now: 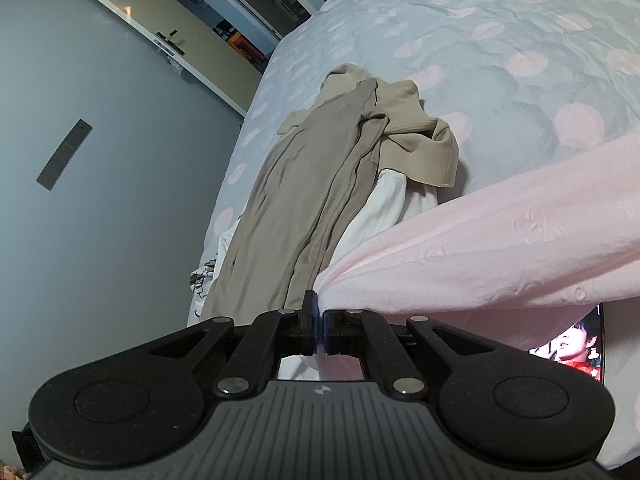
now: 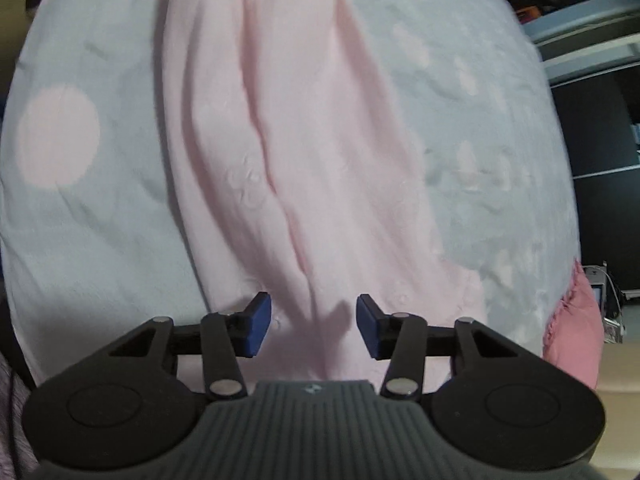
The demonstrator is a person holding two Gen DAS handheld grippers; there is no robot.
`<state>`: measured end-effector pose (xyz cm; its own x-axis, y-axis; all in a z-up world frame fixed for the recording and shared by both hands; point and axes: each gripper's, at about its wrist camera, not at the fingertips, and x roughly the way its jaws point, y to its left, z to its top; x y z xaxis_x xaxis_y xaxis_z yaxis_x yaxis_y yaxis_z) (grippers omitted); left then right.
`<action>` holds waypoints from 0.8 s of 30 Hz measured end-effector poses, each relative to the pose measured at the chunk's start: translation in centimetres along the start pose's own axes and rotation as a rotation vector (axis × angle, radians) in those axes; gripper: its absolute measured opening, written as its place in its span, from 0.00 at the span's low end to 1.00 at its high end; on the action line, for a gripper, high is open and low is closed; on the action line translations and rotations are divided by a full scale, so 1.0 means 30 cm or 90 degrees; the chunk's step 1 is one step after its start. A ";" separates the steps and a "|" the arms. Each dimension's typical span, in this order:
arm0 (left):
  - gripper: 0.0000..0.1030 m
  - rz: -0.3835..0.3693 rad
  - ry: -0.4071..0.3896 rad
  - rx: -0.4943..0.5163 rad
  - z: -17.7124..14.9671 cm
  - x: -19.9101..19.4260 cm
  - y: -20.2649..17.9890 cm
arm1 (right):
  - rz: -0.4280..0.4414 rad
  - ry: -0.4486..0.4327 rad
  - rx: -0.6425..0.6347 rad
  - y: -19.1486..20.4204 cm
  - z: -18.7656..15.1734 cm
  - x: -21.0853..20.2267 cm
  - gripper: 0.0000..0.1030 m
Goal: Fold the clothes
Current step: 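Lift the pink garment edge with the left gripper while the right gripper hovers open, then pinch the pink garment with the right gripper while the left gripper holds its edge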
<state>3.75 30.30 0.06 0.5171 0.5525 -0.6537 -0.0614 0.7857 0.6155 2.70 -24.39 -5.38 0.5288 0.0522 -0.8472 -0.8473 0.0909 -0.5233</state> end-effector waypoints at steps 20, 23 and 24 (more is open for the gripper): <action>0.01 -0.041 -0.112 -0.212 0.154 -0.220 0.238 | -0.266 -0.148 0.438 -0.489 -0.090 -0.562 0.01; 0.00 -0.010 -0.177 -0.275 0.201 -0.335 0.355 | -0.260 -0.174 0.439 -0.502 -0.077 -0.655 0.01; 0.01 -0.003 -0.191 -0.291 0.213 -0.366 0.395 | -0.219 -0.147 0.411 -0.504 -0.064 -0.643 0.01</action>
<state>2.82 31.77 17.34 0.7351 0.4980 -0.4599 -0.3893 0.8656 0.3150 5.21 -28.69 18.69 0.8145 0.1165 -0.5683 -0.4736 0.6993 -0.5354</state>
